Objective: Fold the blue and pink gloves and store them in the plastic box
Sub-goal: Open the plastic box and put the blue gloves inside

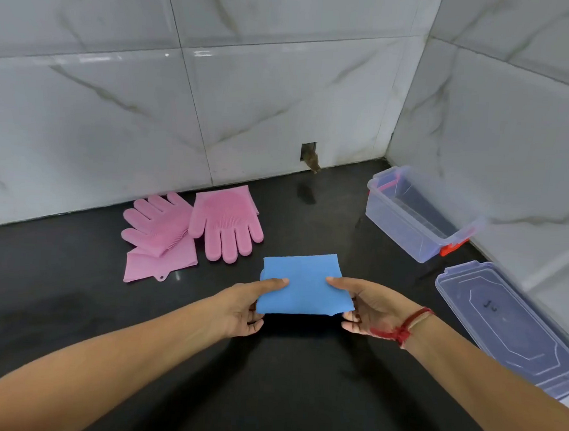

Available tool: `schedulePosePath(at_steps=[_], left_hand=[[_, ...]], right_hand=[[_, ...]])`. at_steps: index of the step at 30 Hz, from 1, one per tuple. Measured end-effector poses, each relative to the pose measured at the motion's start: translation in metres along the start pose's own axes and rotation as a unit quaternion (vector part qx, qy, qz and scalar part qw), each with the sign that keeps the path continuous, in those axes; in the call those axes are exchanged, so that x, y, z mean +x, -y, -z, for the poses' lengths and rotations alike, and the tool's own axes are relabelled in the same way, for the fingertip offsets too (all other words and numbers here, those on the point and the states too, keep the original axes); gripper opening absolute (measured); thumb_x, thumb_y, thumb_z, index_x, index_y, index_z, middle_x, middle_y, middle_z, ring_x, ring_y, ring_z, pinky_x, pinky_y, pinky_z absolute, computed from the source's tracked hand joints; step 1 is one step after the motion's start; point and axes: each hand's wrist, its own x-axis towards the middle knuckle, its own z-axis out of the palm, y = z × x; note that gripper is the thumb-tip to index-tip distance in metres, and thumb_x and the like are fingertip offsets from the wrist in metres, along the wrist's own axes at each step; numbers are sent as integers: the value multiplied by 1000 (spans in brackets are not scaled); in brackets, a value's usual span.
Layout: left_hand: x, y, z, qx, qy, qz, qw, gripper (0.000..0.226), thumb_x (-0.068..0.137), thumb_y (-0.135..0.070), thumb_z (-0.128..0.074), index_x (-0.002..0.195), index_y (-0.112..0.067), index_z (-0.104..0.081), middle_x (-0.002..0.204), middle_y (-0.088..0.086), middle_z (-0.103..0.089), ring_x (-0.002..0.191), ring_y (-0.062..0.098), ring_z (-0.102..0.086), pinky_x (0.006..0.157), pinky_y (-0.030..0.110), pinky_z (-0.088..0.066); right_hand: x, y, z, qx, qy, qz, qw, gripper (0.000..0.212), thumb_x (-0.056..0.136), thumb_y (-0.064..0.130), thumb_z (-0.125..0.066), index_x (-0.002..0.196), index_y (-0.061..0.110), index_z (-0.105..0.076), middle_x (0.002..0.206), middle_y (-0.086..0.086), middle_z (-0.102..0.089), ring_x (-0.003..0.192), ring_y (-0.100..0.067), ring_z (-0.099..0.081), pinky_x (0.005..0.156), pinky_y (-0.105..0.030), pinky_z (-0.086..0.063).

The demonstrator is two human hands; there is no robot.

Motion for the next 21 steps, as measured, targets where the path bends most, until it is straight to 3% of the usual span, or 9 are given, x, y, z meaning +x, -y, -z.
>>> schedulePosePath(at_steps=[3,9,13,16,19,21], left_hand=[[9,-10,-5,-11,-1,-20,1000,46,64,-24,-84,103,-17,-61,94,2,-65,82,15,-58,63,28,-45],[18,-68,-40,42,104,-109,988,55,60,-23,-84,111,-22,-64,112,5,-67,102,22,-64,71,33,-56],[22,-129,-89,115,167,-174,964,47,68,-27,-80,112,-20,-63,105,4,-70,94,17,-68,64,28,-56],[26,-169,-140,157,183,-219,945,34,74,-31,-78,103,-20,-64,101,-1,-70,94,14,-67,76,27,-56],[32,-196,-189,191,189,-262,927,24,77,-31,-76,96,-21,-65,94,-5,-71,86,9,-67,71,23,-55],[43,-210,-214,218,187,-268,920,29,78,-31,-75,100,-17,-64,96,-2,-70,86,10,-66,67,22,-55]], right_hand=[[1,-2,1,40,22,4,999,34,71,18,-76,102,13,-63,95,-5,-65,85,-19,-59,78,-35,-46],[-4,12,17,130,51,116,983,60,59,11,-77,116,17,-58,120,-11,-63,110,-30,-61,90,-46,-51],[-20,48,54,202,67,247,945,49,73,11,-71,120,16,-58,116,-9,-69,105,-26,-67,74,-39,-60],[-36,83,83,165,-2,323,932,38,80,18,-67,117,18,-61,108,1,-73,93,-13,-71,65,-26,-59],[-42,112,112,164,-64,360,916,25,86,21,-63,111,20,-63,108,3,-71,89,-8,-70,69,-23,-59],[-44,126,130,175,-93,360,912,22,87,25,-62,109,21,-63,103,4,-70,82,-7,-71,60,-21,-58]])
